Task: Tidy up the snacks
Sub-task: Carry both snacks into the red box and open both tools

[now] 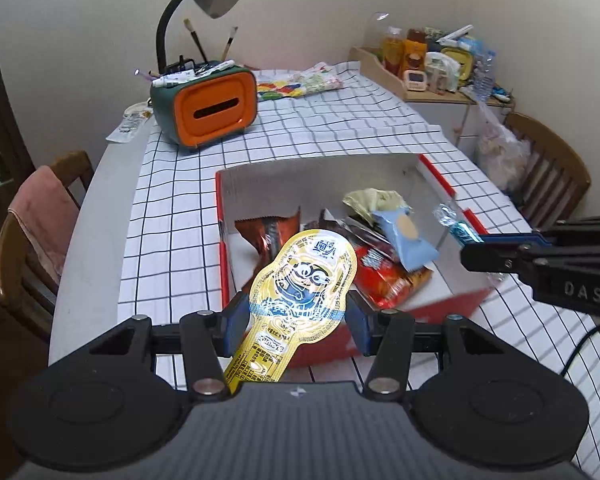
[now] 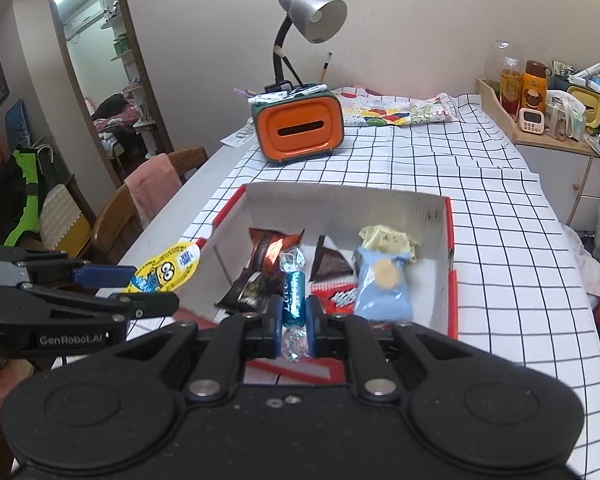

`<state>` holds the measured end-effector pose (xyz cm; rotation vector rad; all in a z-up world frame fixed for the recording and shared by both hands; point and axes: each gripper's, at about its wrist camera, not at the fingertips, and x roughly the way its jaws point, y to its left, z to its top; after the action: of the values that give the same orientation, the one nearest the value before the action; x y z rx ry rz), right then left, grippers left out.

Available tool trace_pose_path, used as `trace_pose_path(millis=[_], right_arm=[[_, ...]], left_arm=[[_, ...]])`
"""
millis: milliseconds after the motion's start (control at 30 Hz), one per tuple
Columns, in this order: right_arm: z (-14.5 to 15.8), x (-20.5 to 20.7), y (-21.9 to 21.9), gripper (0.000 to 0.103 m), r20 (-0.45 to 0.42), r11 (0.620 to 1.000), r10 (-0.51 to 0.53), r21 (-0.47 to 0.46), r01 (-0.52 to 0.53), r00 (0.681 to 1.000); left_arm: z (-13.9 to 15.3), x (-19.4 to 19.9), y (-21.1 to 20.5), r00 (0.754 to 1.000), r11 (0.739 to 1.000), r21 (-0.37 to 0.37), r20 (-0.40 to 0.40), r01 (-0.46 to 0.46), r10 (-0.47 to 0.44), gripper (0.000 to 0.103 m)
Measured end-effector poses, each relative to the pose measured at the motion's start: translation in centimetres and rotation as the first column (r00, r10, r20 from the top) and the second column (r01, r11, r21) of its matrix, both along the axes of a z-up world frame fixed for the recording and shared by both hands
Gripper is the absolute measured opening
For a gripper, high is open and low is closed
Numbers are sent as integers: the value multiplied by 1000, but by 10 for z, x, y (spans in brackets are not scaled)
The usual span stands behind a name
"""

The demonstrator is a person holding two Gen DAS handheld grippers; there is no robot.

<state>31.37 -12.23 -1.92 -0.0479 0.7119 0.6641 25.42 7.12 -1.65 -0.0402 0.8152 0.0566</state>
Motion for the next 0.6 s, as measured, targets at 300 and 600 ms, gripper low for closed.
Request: trace_pose_path(millis=[300, 600], right_arm=[[-18, 46, 12, 11, -35, 996, -8, -88, 5, 999], [-45, 85, 26, 11, -89, 989, 12, -146, -25, 996]], left_arm=[[-9, 53, 9, 997, 998, 12, -47, -58, 59, 51], [-27, 93, 9, 989, 998, 15, -131, -69, 70, 51]])
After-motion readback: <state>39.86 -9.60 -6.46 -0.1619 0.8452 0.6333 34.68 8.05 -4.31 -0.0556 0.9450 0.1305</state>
